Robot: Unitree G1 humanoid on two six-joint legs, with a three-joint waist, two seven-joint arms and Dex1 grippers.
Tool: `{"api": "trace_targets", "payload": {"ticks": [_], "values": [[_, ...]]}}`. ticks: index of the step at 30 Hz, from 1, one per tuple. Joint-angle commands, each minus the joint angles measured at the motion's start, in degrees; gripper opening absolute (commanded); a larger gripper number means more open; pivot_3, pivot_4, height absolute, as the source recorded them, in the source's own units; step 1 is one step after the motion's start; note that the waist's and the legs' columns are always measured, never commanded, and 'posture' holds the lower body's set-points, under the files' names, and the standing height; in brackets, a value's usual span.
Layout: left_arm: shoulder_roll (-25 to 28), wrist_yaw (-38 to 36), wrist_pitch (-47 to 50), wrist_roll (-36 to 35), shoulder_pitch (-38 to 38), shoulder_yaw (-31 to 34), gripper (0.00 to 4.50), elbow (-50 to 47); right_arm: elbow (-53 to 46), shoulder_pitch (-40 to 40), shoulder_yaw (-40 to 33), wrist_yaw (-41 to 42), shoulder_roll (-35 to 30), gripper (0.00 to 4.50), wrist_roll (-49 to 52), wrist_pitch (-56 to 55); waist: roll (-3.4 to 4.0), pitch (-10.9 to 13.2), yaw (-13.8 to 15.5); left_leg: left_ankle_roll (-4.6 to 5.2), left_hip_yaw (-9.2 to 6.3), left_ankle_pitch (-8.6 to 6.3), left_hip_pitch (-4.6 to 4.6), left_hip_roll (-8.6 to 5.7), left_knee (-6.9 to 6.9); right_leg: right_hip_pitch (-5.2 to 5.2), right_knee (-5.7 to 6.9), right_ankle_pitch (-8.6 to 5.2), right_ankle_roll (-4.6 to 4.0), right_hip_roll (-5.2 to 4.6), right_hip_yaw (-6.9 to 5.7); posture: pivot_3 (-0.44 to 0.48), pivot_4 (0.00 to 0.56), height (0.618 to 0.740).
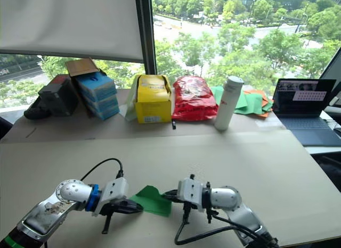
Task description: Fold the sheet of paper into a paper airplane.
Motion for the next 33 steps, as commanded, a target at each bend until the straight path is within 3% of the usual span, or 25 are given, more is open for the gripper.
{"api": "trace_targets", "payload": {"ticks": [1,14,22,28,33], "values": [[1.2,-0.4,1.0,0.2,-0.4,0.7,0.00,0.1,2.7,-1.4,1.3,-0.2,-1.8,0.03,-4.8,-7.9,0.00,0.0,0.0,0.00,0.00,0.00,0.00,0.00,0.00,0.00,0.00,0.00,0.00,0.00,0.01,0.000,0.150,0.740],[2.2,-1.3,0.4,0.4,0.2,1.4,0.00,0.8,10.1,-3.8,3.0,-3.7,-6.7,0.03,-12.9,-29.8,0.00,0.0,0.3,-0.20,0.06,0.12,0.04,-0.01,0.01,0.04,-0.01,0.00,0.00,-0.04,0.06,0.000,0.150,0.740],[1.8,-1.0,1.0,-0.4,0.6,2.4,0.00,0.3,11.8,-4.9,4.2,-4.0,-7.4,0.03,-14.9,-31.1,0.00,0.0,0.2,-0.16,0.06,0.10,0.08,0.02,0.01,0.07,0.00,0.00,-0.01,-0.04,0.18,0.000,0.150,0.740],[-0.1,-0.6,10.2,-10.4,-6.7,9.2,0.00,-1.1,11.8,-5.6,5.1,-4.7,-6.5,0.03,-15.7,-30.4,-0.02,0.0,0.1,-0.07,0.00,0.04,0.07,0.07,0.01,0.05,0.06,-0.01,-0.05,-0.02,0.19,0.000,0.150,0.740],[-2.6,0.7,15.8,-15.6,-12.5,10.4,0.00,-2.4,12.3,-6.0,5.4,-4.8,-6.7,0.03,-16.0,-30.4,-0.02,0.0,0.0,-0.27,0.02,0.16,0.09,0.03,0.02,0.09,0.05,-0.01,-0.03,0.00,0.16,0.000,0.150,0.740]]}}
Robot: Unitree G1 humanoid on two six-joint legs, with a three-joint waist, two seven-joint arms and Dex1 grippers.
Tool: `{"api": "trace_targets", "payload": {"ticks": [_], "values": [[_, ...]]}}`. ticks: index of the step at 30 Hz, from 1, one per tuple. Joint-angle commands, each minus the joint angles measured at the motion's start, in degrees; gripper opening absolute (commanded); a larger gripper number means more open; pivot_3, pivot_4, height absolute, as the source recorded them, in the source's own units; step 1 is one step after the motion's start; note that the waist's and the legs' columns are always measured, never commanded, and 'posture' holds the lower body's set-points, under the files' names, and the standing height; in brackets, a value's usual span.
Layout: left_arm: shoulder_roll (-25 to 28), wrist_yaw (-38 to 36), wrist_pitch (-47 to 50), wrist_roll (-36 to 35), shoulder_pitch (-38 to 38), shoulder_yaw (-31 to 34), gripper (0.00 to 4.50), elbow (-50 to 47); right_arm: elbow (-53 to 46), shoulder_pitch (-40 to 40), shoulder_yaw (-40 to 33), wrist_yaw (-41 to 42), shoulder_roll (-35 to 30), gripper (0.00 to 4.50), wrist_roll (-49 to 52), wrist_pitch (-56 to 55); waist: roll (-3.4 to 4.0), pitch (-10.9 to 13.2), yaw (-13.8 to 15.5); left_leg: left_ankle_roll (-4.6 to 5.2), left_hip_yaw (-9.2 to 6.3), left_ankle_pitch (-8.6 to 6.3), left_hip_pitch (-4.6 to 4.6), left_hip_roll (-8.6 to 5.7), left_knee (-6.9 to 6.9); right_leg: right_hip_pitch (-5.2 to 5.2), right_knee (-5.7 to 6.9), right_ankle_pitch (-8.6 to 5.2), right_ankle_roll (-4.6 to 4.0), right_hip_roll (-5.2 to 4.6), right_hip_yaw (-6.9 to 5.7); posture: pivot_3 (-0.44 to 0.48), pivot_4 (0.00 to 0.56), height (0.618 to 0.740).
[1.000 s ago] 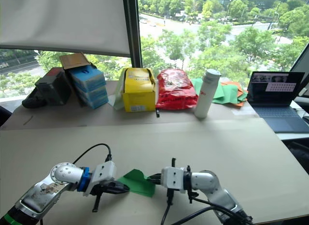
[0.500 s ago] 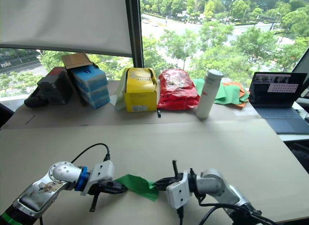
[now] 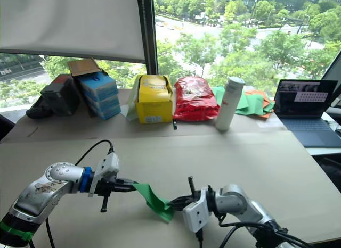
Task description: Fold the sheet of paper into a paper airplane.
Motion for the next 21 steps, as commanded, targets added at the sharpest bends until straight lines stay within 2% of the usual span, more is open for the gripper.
{"api": "trace_targets", "payload": {"ticks": [1,8,12,21], "values": [[-2.3,1.4,3.3,-3.8,-2.6,0.0,0.00,-3.0,0.7,-0.1,1.0,0.3,-0.2,0.03,-1.3,0.7,0.00,0.0,-0.2,-0.03,0.02,0.02,0.00,0.00,0.00,0.01,-0.01,0.00,0.01,0.01,0.01,0.000,0.150,0.740],[-2.9,2.8,2.9,-1.7,-2.3,-3.1,0.00,-3.7,0.5,-0.4,1.1,-0.7,-0.2,0.03,-2.9,0.9,-0.01,0.0,-0.3,-0.17,0.04,0.10,0.00,0.00,0.00,0.01,-0.02,0.00,0.01,0.03,0.06,0.000,0.150,0.740],[-2.4,3.0,1.1,1.9,-2.2,-6.9,0.00,-3.9,0.2,-0.4,1.2,-1.3,-0.1,0.03,-3.6,0.9,-0.01,0.0,-0.4,-0.16,0.04,0.09,0.02,0.00,0.00,0.02,0.00,0.00,0.01,0.03,0.08,0.000,0.150,0.740],[-0.6,1.2,-2.6,6.5,-0.8,-11.7,0.00,-5.0,-3.4,0.1,1.2,1.4,-0.2,0.03,-1.4,7.1,-0.01,0.0,-0.5,0.02,0.02,-0.01,0.04,0.02,-0.01,0.01,0.01,0.00,-0.01,0.04,0.11,0.000,0.150,0.740]]}}
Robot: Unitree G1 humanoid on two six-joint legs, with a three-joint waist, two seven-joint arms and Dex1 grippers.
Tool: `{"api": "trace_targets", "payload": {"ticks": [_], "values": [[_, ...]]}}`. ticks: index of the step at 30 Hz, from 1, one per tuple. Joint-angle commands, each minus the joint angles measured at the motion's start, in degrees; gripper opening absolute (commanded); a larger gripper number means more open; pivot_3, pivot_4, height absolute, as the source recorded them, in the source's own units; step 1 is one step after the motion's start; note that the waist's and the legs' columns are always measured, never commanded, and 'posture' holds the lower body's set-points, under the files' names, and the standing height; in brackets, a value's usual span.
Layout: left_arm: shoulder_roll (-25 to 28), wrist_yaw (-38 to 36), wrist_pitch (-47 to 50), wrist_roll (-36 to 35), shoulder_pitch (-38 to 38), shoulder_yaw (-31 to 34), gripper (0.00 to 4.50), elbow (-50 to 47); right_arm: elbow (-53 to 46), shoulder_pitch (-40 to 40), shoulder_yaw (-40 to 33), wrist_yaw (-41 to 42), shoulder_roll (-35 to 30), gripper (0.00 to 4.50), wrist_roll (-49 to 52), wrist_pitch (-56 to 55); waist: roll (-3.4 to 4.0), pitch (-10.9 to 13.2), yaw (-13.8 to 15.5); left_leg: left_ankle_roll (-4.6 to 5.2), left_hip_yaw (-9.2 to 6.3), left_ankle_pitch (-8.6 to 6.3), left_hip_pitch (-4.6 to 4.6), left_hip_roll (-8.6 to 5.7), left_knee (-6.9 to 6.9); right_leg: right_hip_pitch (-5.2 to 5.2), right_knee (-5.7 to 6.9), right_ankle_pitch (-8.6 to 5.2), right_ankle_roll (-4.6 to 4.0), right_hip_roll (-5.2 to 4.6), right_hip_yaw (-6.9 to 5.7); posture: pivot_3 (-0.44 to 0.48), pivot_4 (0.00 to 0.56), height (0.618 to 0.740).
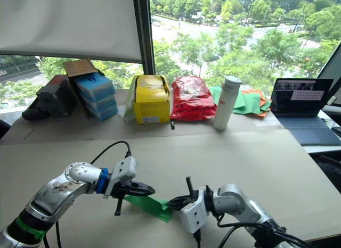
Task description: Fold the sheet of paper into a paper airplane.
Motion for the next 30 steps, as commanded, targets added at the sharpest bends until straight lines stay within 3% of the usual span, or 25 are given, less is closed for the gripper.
{"api": "trace_targets", "payload": {"ticks": [1,4,7,14,21,25,29,30], "values": [[0.7,-1.0,-2.5,1.4,0.3,-0.8,0.00,-1.1,-1.1,0.3,0.6,1.6,-0.3,0.03,0.2,3.8,0.00,0.0,0.0,0.00,0.00,0.00,0.00,0.00,0.00,0.00,0.01,0.00,0.00,0.00,0.00,0.000,0.150,0.740],[1.3,-1.4,-4.3,2.9,1.0,-1.1,0.00,-0.2,-3.5,0.6,0.5,2.9,-0.4,0.03,1.0,5.9,0.00,0.0,0.0,0.03,-0.01,-0.02,-0.01,0.00,0.00,-0.01,0.00,0.00,0.00,-0.01,-0.01,0.000,0.150,0.740],[1.1,-1.7,-6.0,3.9,1.6,-1.3,0.00,1.2,-5.6,0.7,0.4,4.3,-0.4,0.86,2.4,8.8,0.00,0.0,0.0,0.03,-0.01,-0.02,-0.01,0.00,0.00,-0.02,0.00,0.00,0.00,0.00,-0.01,0.000,0.150,0.740],[1.1,-2.2,-9.5,6.1,3.0,-1.9,0.00,3.0,-16.9,1.7,-0.8,9.4,-2.3,3.27,8.3,19.4,0.00,0.0,0.6,0.13,0.00,-0.08,-0.11,-0.02,0.02,-0.05,-0.05,0.00,0.01,-0.04,-0.06,0.000,0.150,0.740],[1.0,-3.1,-13.0,8.6,4.4,-3.1,0.00,4.5,-26.9,0.2,-4.0,13.1,-2.2,3.27,19.3,39.1,0.01,0.0,1.1,0.31,-0.01,-0.18,-0.14,-0.02,0.05,-0.07,-0.05,0.00,0.01,-0.06,-0.11,0.000,0.150,0.740],[0.6,-3.3,-13.9,9.3,4.8,-3.2,0.00,5.0,-28.6,-1.8,-7.0,11.2,0.1,3.27,25.7,50.7,0.00,0.0,1.2,0.32,-0.01,-0.19,-0.16,-0.02,0.05,-0.07,-0.06,0.00,0.01,-0.08,-0.15,0.000,0.150,0.740],[0.3,-3.3,-14.5,9.8,4.6,-3.2,0.00,5.6,-27.9,-3.3,-6.9,7.9,2.8,3.27,25.1,57.4,0.01,0.0,1.2,0.33,-0.01,-0.19,-0.19,-0.03,0.06,-0.09,-0.05,0.01,0.02,-0.10,-0.15,0.000,0.150,0.740],[0.2,-3.3,-14.4,9.8,4.5,-3.1,0.00,5.6,-28.0,-3.3,-6.0,7.6,3.2,3.04,24.5,57.9,0.01,0.0,1.2,0.33,-0.01,-0.19,-0.21,-0.03,0.06,-0.11,-0.05,0.01,0.02,-0.10,-0.16,0.000,0.150,0.740]]}}
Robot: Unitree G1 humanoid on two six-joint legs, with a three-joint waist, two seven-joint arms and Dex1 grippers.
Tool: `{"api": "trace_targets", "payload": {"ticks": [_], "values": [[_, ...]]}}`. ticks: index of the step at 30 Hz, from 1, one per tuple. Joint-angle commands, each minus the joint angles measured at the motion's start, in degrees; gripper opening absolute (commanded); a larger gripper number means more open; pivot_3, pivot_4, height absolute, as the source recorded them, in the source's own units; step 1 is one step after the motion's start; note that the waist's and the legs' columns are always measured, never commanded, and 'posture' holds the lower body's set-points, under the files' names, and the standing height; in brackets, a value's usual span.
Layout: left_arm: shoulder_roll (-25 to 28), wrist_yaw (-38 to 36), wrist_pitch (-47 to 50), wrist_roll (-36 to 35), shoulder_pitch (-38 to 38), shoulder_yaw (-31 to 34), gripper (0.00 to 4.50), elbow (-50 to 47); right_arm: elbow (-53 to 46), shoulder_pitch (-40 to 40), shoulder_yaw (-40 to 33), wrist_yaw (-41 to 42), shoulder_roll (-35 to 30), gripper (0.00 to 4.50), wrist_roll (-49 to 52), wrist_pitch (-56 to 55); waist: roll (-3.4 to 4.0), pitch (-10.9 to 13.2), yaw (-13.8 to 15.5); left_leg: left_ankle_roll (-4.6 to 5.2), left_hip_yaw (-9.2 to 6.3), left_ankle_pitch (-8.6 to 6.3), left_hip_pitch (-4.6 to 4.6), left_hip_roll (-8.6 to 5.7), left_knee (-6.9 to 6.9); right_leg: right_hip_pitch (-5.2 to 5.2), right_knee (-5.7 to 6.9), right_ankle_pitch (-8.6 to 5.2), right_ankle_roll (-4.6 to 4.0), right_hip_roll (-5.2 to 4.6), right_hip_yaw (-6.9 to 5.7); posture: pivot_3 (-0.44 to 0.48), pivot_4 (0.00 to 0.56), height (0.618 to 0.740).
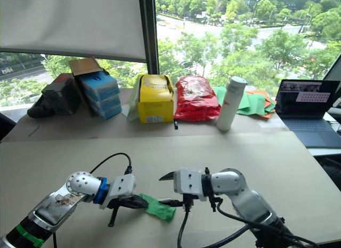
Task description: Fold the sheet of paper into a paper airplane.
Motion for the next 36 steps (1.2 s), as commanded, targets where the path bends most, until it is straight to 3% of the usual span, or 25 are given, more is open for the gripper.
{"api": "trace_targets", "payload": {"ticks": [1,9,26,36], "values": [[-0.3,0.0,-0.5,0.4,-0.1,0.2,0.00,-0.2,-1.7,-0.7,1.1,-2.2,1.3,2.72,-0.9,3.2,0.00,0.0,0.0,0.00,0.00,0.00,-0.01,0.00,0.00,-0.01,0.00,0.00,0.00,0.00,-0.02,0.000,0.150,0.740],[-2.3,0.2,1.2,0.3,-3.4,0.1,0.00,0.8,1.1,0.0,6.3,-2.7,2.6,0.04,-4.9,4.1,0.00,0.0,0.0,0.01,0.01,0.00,-0.09,-0.05,0.07,-0.01,0.00,0.00,0.02,0.06,-0.23,0.000,0.150,0.740],[-3.4,0.3,0.0,1.6,-1.7,-0.9,0.00,1.0,4.0,-0.3,9.8,-2.2,2.2,0.04,-8.0,8.8,0.00,0.0,0.0,0.00,0.00,0.00,-0.08,-0.04,0.08,-0.01,0.00,0.00,0.02,0.09,-0.22,0.000,0.150,0.740],[-4.1,0.5,-1.5,2.7,-1.4,-1.1,0.00,2.7,4.5,-1.6,14.7,0.2,-0.9,0.04,-11.2,18.7,0.01,0.0,0.1,0.00,0.00,0.00,-0.01,-0.04,0.08,0.04,0.00,0.00,0.02,0.07,-0.22,0.000,0.150,0.740]]}}
